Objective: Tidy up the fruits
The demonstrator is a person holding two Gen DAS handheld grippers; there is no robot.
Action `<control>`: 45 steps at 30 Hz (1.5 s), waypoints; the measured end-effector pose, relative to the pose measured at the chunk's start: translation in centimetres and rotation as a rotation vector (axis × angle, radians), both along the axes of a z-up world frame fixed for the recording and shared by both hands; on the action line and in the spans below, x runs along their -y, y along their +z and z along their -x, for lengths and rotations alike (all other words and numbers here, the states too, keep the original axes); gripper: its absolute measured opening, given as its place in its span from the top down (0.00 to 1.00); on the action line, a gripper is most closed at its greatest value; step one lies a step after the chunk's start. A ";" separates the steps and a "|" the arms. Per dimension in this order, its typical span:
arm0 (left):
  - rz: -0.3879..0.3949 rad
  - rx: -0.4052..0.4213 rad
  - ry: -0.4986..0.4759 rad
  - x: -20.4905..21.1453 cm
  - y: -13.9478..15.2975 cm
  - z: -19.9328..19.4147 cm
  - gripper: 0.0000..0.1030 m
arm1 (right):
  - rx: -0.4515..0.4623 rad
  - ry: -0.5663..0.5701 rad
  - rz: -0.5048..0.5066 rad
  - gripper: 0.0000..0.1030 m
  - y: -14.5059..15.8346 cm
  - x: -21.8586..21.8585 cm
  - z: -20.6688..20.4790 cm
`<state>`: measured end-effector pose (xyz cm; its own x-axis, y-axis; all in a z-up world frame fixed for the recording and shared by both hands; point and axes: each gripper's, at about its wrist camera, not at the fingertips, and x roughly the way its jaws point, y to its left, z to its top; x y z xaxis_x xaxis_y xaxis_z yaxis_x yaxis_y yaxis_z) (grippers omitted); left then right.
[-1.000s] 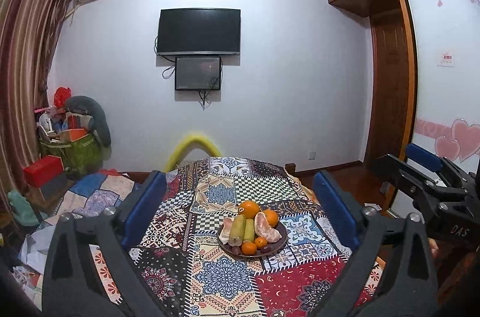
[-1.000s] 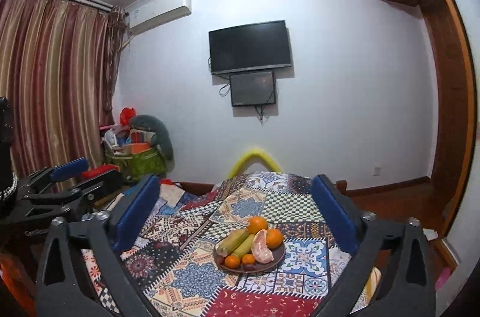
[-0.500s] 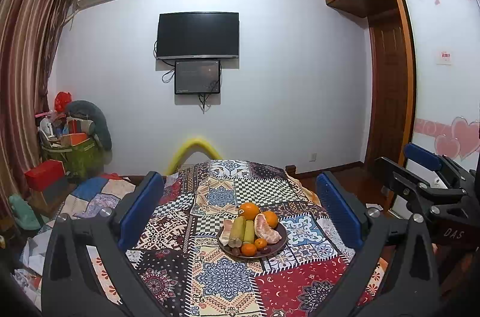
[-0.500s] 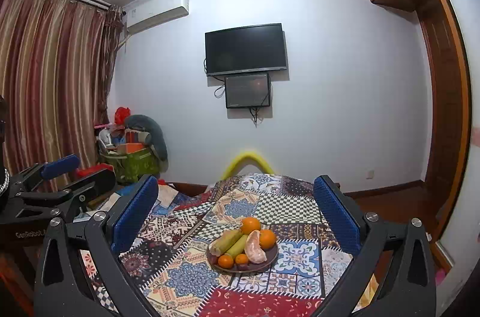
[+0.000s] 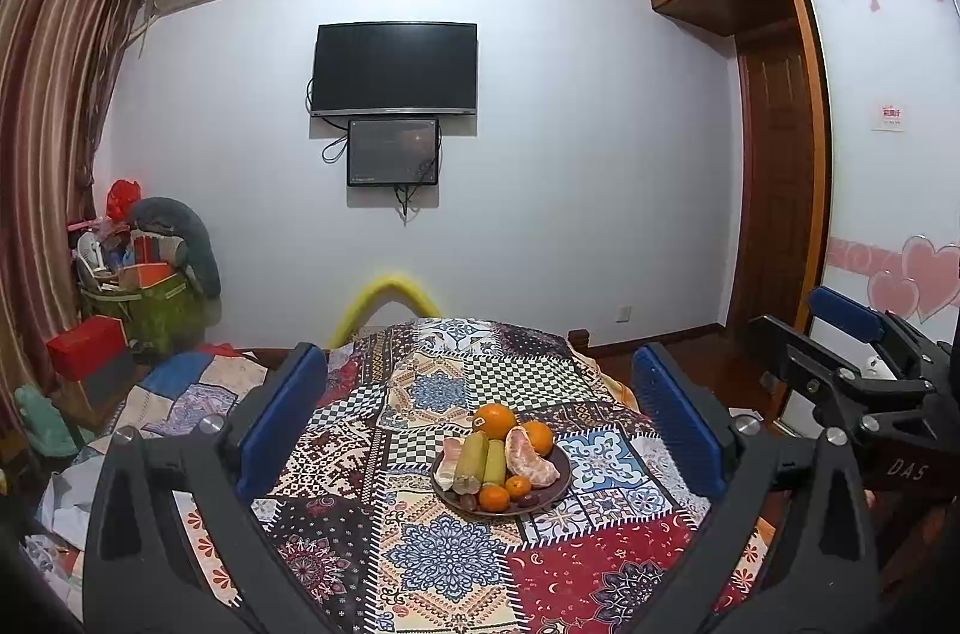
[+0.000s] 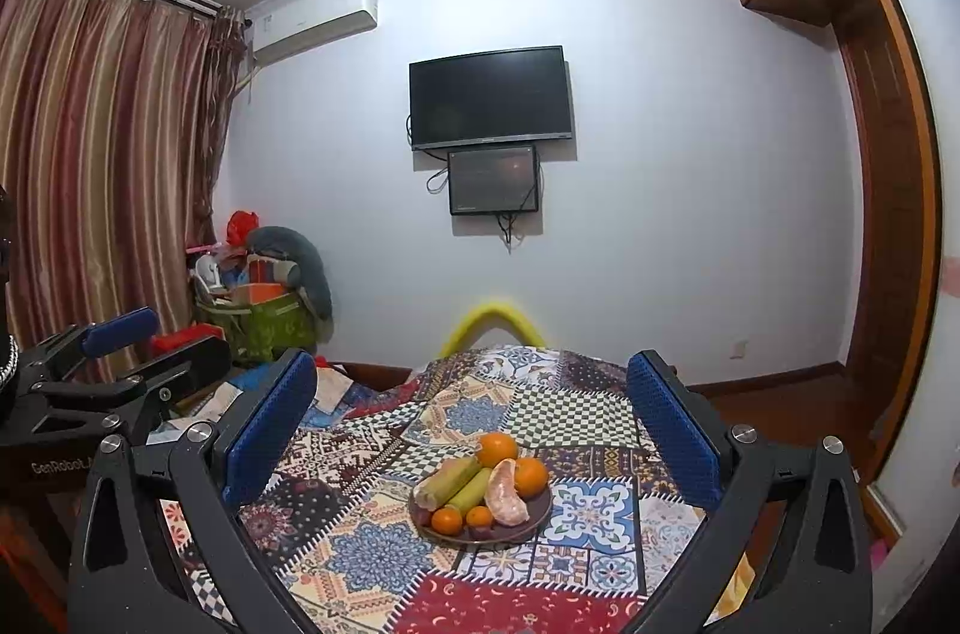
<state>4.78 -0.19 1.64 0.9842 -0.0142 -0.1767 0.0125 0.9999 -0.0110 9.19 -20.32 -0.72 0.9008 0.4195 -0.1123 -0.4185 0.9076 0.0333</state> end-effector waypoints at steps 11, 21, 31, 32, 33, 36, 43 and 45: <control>0.001 -0.002 -0.007 0.1 0.0 0.0 0.00 | 0.003 -0.007 0.002 0.00 0.1 0.4 0.0; 0.003 0.001 -0.011 0.0 0.0 0.1 0.00 | 0.007 -0.009 0.004 0.00 0.2 0.6 0.0; 0.012 -0.002 -0.034 0.0 0.1 0.0 0.00 | 0.011 -0.011 0.005 0.00 0.4 0.7 0.0; 0.013 -0.003 -0.035 0.0 0.1 0.0 0.00 | 0.011 -0.011 0.005 0.00 0.4 0.7 0.1; 0.014 -0.004 -0.036 -0.1 0.1 -0.1 0.00 | 0.012 -0.010 0.006 0.00 0.4 0.7 0.1; 0.023 -0.009 -0.037 -0.2 0.0 -0.2 0.00 | 0.011 -0.012 0.006 0.00 0.4 0.7 0.0; 0.025 -0.019 -0.045 -0.3 -0.2 -0.5 0.00 | 0.007 -0.011 0.007 0.00 0.4 0.8 -0.1; 0.025 -0.019 -0.049 -0.4 -0.2 -0.6 0.00 | 0.007 -0.014 0.009 0.00 0.4 0.8 -0.2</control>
